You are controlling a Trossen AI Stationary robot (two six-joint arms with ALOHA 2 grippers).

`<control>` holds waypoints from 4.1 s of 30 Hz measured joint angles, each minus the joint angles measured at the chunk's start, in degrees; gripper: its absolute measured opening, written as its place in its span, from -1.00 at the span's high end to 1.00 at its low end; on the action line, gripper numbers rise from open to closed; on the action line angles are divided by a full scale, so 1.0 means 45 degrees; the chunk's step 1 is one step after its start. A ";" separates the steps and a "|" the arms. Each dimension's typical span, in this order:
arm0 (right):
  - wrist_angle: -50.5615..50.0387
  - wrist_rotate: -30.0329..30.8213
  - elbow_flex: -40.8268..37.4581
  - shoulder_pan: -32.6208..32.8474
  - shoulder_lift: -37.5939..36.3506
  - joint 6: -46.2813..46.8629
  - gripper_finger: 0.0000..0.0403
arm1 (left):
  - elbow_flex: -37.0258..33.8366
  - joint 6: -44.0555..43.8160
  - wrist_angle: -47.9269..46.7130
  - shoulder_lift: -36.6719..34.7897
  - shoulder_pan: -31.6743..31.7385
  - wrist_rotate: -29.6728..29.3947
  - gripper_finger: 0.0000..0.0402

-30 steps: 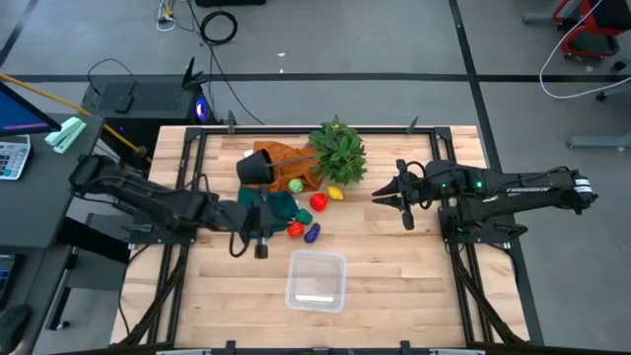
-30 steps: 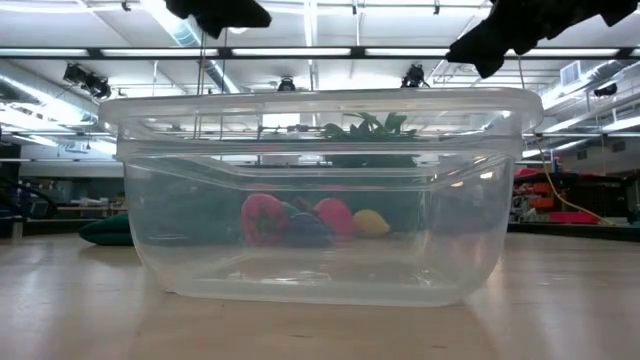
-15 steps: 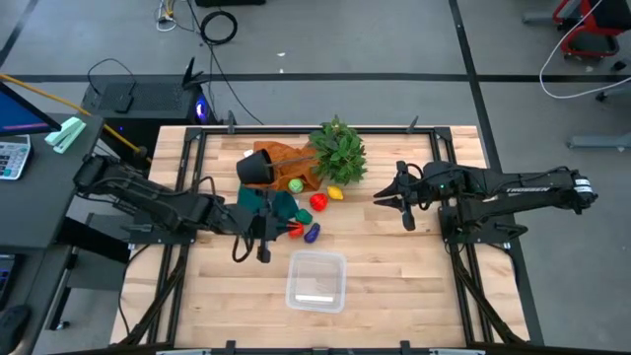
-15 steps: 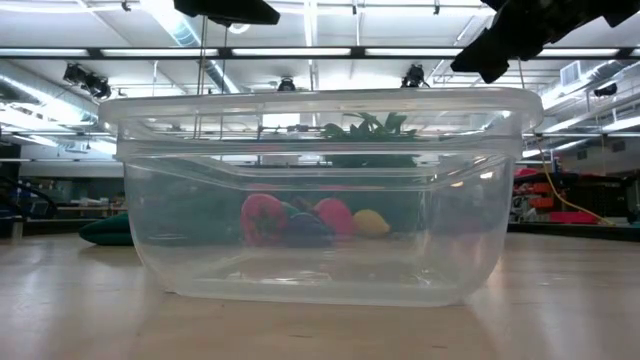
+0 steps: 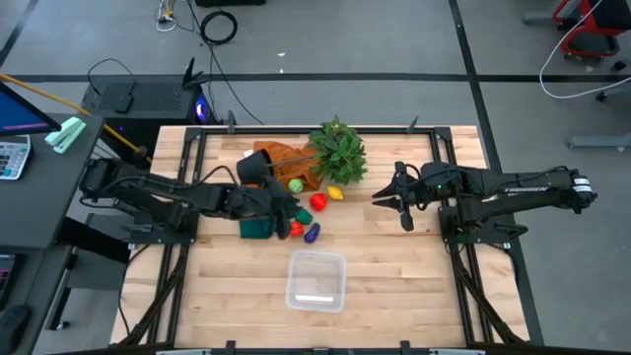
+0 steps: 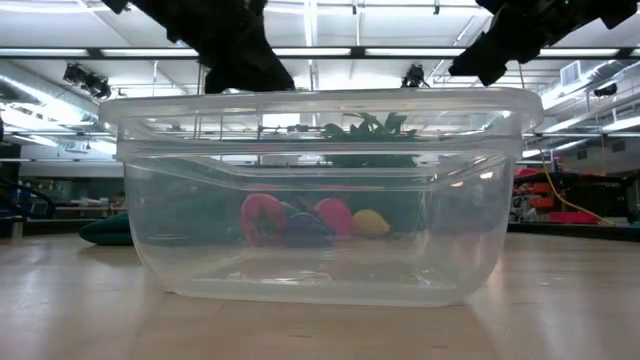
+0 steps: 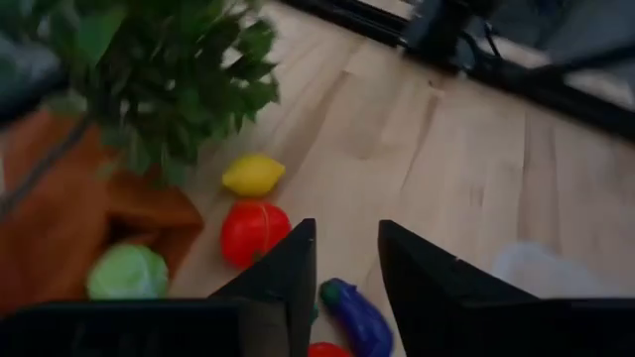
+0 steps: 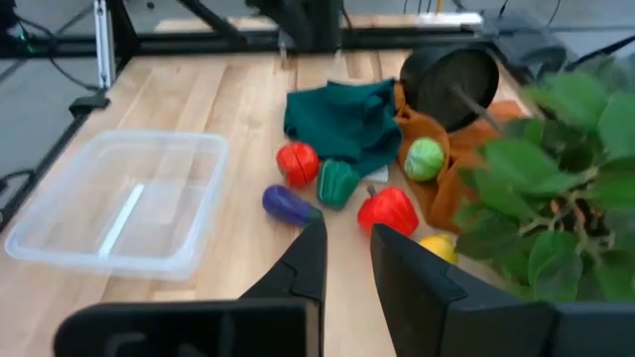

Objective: Pick and placing Produce into tupperware
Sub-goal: Put the red tomato into the transparent bin

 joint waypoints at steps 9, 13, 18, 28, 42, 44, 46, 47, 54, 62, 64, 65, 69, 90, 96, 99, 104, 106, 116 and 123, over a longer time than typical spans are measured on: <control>0.0180 0.0007 0.0000 -0.0010 0.0668 0.0007 0.76 | 0.0000 -0.0778 -0.0862 0.0008 0.0134 0.0922 0.19; 0.0250 0.0006 0.0000 -0.0006 0.0915 0.0009 0.76 | 0.0340 -0.0796 -0.1667 0.0011 0.0538 0.2179 0.08; 0.0354 0.0007 0.0000 -0.0006 0.0977 0.0012 0.71 | 0.2608 -0.0200 -0.4495 0.0194 0.0927 0.2523 0.00; 0.0393 -0.0007 0.0005 0.0028 0.0963 0.0143 0.55 | 0.5651 0.0010 -0.8689 0.3397 0.0944 0.2806 0.01; 0.0029 -0.0047 0.0005 0.0032 0.0958 0.0133 0.30 | 0.6941 0.0922 -1.0162 0.5040 0.0910 0.2860 -0.25; -0.0025 -0.0047 0.0005 0.0029 0.0957 0.0133 0.29 | 0.6896 0.0532 -1.0314 0.5040 0.0920 0.2947 -0.30; -0.0066 -0.0047 0.0005 0.0033 0.0958 0.0133 0.27 | 0.6777 0.0297 -1.0276 0.5142 0.0884 0.3105 -0.38; -0.0073 -0.0047 0.0005 0.0028 0.0958 0.0131 0.26 | 0.6715 0.0252 -1.0333 0.5200 0.0841 0.3171 -0.42; -0.0139 -0.0047 0.0005 0.0033 0.0958 0.0128 0.21 | 0.6654 -0.0261 -1.0273 0.5200 0.0544 0.3389 -0.73; -0.0146 -0.0047 0.0005 0.0033 0.0958 0.0128 0.17 | 0.6648 -0.2037 -1.0323 0.5435 0.0537 0.3238 -0.98; -0.0153 -0.0047 0.0005 0.0031 0.0958 0.0136 0.17 | 0.6655 -0.2622 -1.0297 0.5627 0.0608 0.3251 -0.97; -0.0156 -0.0046 0.0005 0.0032 0.0954 0.0143 0.17 | 0.6649 -0.2906 -1.0429 0.5749 0.0646 0.3254 -0.96; -0.0160 -0.0047 0.0005 0.0033 0.0953 0.0148 0.17 | 0.6649 -0.3074 -1.0811 0.6171 0.0824 0.3380 -0.94; -0.0121 -0.0043 0.0005 0.0033 0.0958 0.0834 0.17 | 0.6639 -0.1338 -1.0474 0.7128 0.0780 0.3830 -0.94; -0.0117 -0.0042 0.0005 0.0033 0.0953 0.1164 0.17 | 0.6640 -0.0740 -1.0036 0.7146 0.0755 0.3831 -0.94; -0.0117 -0.0042 0.0005 0.0031 0.0953 0.1175 0.17 | 0.6640 -0.0484 -0.9991 0.7148 0.0755 0.3831 -0.94; -0.0117 -0.0042 0.0005 0.0030 0.0953 0.1188 0.17 | 0.6640 -0.0120 -0.9883 0.7148 0.0755 0.3831 -0.94; -0.0117 -0.0047 0.0005 0.0033 0.0953 0.1202 0.17 | 0.6640 -0.0050 -0.9874 0.7148 0.0760 0.3831 -0.94; -0.0087 -0.0042 0.0005 0.0030 0.0953 0.1202 0.17 | 0.6651 0.0595 -0.9559 0.7424 0.0798 0.3831 -0.94; -0.0025 -0.0042 0.0010 0.0028 0.0958 0.1197 0.17 | 0.6645 0.0609 -0.9730 0.7895 0.1007 0.3831 -0.94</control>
